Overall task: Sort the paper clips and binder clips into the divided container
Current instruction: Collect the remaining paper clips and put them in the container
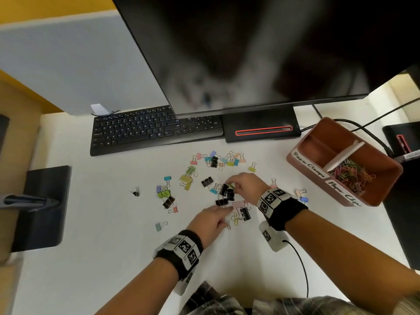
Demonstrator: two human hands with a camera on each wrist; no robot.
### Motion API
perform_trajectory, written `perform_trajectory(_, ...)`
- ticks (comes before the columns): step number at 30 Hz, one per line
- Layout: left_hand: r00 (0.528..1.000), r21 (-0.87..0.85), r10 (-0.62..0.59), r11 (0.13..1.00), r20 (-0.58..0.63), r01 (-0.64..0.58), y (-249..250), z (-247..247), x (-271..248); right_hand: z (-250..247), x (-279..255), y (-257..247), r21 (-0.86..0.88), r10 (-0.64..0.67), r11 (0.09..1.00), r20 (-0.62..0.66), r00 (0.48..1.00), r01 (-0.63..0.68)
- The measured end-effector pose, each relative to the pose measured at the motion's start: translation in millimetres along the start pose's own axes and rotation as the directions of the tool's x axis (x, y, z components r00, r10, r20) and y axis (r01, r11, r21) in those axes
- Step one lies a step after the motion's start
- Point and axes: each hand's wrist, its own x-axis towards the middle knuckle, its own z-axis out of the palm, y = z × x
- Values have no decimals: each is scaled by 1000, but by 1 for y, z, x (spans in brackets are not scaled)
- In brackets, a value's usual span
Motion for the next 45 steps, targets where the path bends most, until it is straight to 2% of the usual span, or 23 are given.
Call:
perform_trajectory(3, 995, 9, -94, 995, -45, 95, -4, -1, 6, -1, -1, 0, -53, 8, 999, -13, 1000, -9)
perform_trajectory(8, 978, 4, -148, 989, -148, 150, -18, -9, 10, -6, -7, 8, -36, 70, 997, -53, 996, -72)
perform_trajectory(13, 983, -14, -71, 997, -168, 70, -13, -8, 8, -18, -21, 21, 80, 165, 984, -124, 978, -156)
perform_trajectory(17, 992, 67, 12, 998, -124, -3, -4, -4, 20, -28, -33, 34, 112, 197, 978, -195, 961, -178)
perform_trajectory(21, 993, 158, 21, 987, -119, -2, 0, -3, 37, -37, -45, 41, 68, 161, 987, -249, 955, -149)
perform_trajectory(29, 983, 231, -66, 967, -172, 105, 6, -1, 51, -38, -72, 50, 102, 81, 993, -269, 960, -55)
perform_trajectory(31, 981, 224, -105, 964, -162, 140, 8, -2, 50, -44, -81, 52, 108, 40, 994, -306, 951, -8)
perform_trajectory(33, 973, 177, -148, 968, -177, 179, 15, -9, 48, -57, -92, 54, 105, 15, 994, -362, 932, 25)
perform_trajectory(35, 967, 110, -116, 983, -225, 144, 34, -21, 46, -75, -105, 59, 93, 15, 995, -439, 899, 29)
perform_trajectory(40, 958, 25, 135, 991, -253, -133, 137, -44, 73, -125, -149, 84, 178, 167, 981, -591, 789, -74)
perform_trajectory(43, 931, -90, 226, 961, -286, -260, 200, -29, 109, -139, -167, 109, 233, 272, 960, -648, 712, -155)
perform_trajectory(45, 932, -133, 240, 950, -272, -284, 232, -10, 132, -142, -172, 124, 252, 318, 947, -672, 669, -197)
